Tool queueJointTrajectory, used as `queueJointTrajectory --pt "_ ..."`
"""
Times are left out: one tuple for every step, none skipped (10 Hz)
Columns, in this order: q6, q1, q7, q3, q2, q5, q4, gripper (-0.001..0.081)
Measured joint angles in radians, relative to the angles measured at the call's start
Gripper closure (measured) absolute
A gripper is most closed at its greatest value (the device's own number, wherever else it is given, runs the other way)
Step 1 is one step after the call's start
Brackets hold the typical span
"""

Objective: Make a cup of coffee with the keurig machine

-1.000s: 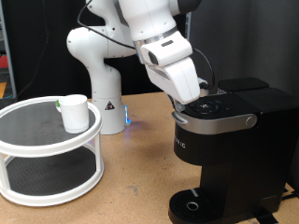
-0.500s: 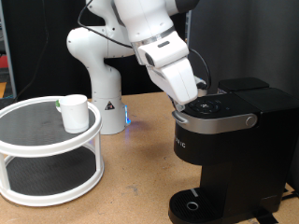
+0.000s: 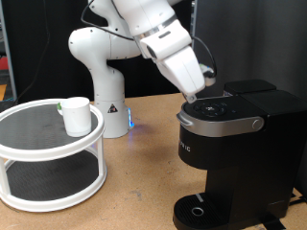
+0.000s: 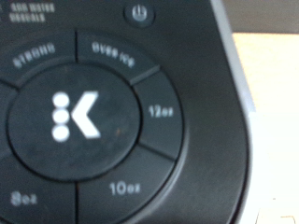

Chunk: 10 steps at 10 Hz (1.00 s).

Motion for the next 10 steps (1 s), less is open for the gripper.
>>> queueJointTrajectory --pt "-0.027 -0.001 0.000 -0.004 -0.011 0.008 0.013 0.0801" --pt "-0.056 -0.001 0.000 -0.009 -0.023 0.015 0.026 0.0801" --pt "-0.080 -0.001 0.000 -0.015 -0.035 0.023 0.039 0.0801" --pt "-0.115 -0.001 -0.003 -0.019 -0.044 0.021 0.055 0.0801" --pt "-0.142 -0.001 -0.007 -0.023 -0.046 0.021 0.066 0.0801" --pt "-0.127 -0.001 -0.004 -0.022 -0.045 0.021 0.061 0.0801" --pt "-0.098 -0.001 0.001 -0.022 -0.045 0.059 0.052 0.0801" --pt "-0.054 0.000 0.002 -0.025 -0.047 0.145 0.037 0.0801" --pt "-0.030 0.000 -0.021 -0.034 -0.051 0.256 0.021 0.0801" --pt "-0.027 -0.001 -0.065 -0.054 -0.062 0.371 0.006 0.0801"
